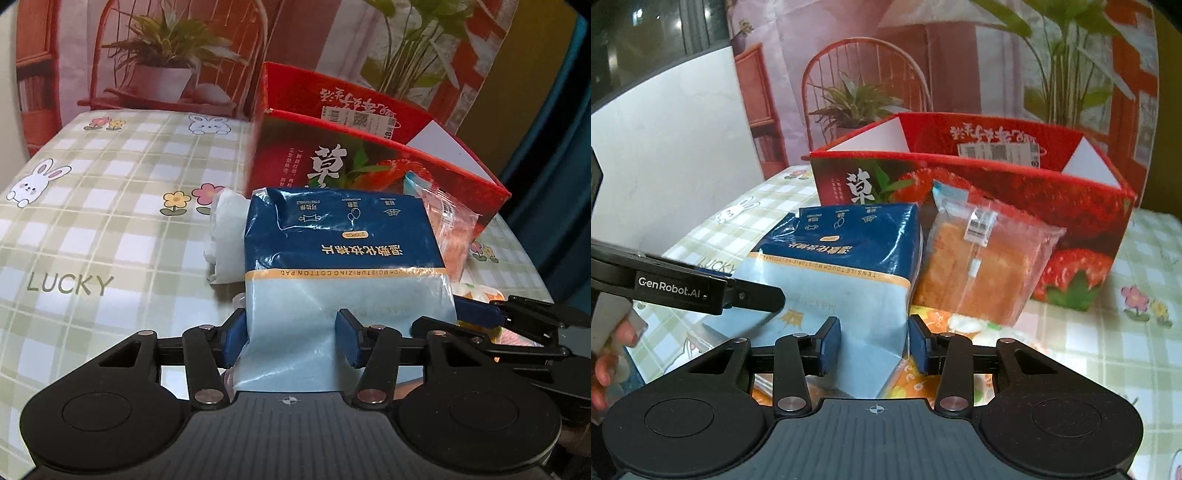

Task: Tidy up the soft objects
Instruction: 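Carry the blue cotton pad pack with the right tool into the red box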

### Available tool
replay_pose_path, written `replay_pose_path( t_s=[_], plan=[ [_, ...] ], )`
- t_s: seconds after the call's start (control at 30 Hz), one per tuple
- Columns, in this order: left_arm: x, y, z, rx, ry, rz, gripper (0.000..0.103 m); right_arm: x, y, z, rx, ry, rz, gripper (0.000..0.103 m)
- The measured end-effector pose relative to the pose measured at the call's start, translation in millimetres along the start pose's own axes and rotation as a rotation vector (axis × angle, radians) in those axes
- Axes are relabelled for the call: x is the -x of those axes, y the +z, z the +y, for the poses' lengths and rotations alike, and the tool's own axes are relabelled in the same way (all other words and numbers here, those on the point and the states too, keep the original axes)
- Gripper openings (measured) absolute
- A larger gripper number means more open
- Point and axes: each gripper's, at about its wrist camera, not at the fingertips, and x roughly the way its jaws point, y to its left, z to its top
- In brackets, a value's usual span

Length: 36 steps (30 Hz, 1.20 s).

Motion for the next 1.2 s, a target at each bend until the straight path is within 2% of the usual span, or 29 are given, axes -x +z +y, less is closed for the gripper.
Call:
replay_pose_path(
  t_s=[0.07,0.3,0.6,0.83,1.03,1.2],
  plan=[
    [2.1,0.7,-1.8,-0.002,-0.016,-0.005,0.054,-0.7,-0.5,0.2,-0.007,0.01,0.001,0.04],
    [22.5,7.4,-6.2,0.001,-0.062,-0.097,0.054,15.3,8.5,5.0,-0.009,0.043,-0.059,0.04],
    [40.8,17.1,-23.2,-0.083,-0.04,-0.174,0.055,31.4,21.7,5.9,0.015,0.037,-0.116,0.039],
    [47.8,25.4,-27.0,-0.075,-0.053,-0.206,0.055,37.7,29.7,2.6,0.015,0.031,-0.142,0.04],
    [52.9,28.7,-33.3,-0.106,-0.056,-0.231,0.055,43.9,34.7,-3.6,0.009,0.03,-0.168,0.04],
    [52.2,38.1,-31.9,-0.106,-0.089,-0.234,0.055,47.7,44.7,-9.7,0.016,0.024,-0.191,0.04]
  ],
)
